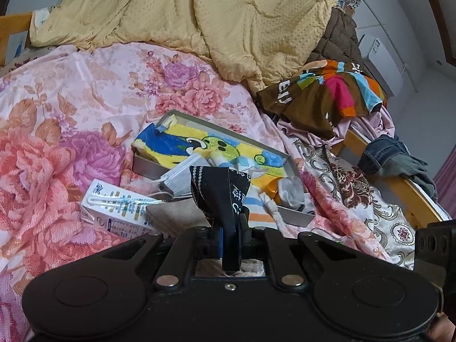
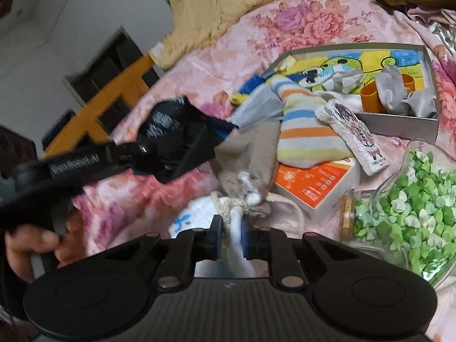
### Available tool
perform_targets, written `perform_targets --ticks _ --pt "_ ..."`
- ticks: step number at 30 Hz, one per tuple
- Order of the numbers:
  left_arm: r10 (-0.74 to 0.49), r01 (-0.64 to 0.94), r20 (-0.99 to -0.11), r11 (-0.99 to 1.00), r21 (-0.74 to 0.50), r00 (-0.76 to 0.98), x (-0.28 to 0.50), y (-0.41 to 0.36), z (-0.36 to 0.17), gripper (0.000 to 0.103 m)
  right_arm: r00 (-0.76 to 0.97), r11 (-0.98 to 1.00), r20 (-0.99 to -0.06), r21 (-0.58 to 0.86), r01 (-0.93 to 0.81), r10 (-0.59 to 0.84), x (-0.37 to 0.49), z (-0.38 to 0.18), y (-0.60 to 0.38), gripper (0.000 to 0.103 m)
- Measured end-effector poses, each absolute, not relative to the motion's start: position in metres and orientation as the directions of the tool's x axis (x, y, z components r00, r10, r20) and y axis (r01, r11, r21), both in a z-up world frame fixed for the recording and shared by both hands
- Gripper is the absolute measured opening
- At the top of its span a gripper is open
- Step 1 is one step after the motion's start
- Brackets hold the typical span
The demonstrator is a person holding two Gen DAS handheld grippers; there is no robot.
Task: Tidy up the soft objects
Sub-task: 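Move both held items toward the painted tray with both tools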
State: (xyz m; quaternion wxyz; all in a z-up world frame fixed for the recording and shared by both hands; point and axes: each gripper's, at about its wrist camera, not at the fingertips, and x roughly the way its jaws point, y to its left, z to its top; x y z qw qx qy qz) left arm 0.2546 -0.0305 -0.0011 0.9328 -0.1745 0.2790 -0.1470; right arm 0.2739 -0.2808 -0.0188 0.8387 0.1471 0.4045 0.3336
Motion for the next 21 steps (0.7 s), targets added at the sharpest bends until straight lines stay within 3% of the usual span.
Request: perform_targets --ticks 10,21 --pt "-0.366 0.189 -0.453 0.901 -0.391 0.813 0.251 -0.04 0.015 0.009 0.482 0.568 -0.376 0.745 -0.351 0.791 0.282 -0.01 -0.313 0.014" --pt "-0.373 0.197 -0.445 0.899 -0.392 0.814 0.271 -0.05 0.023 0.009 0.585 0.533 -0.297 0.797 -0.283 0.755 0.319 -0.011 -0.332 0.014"
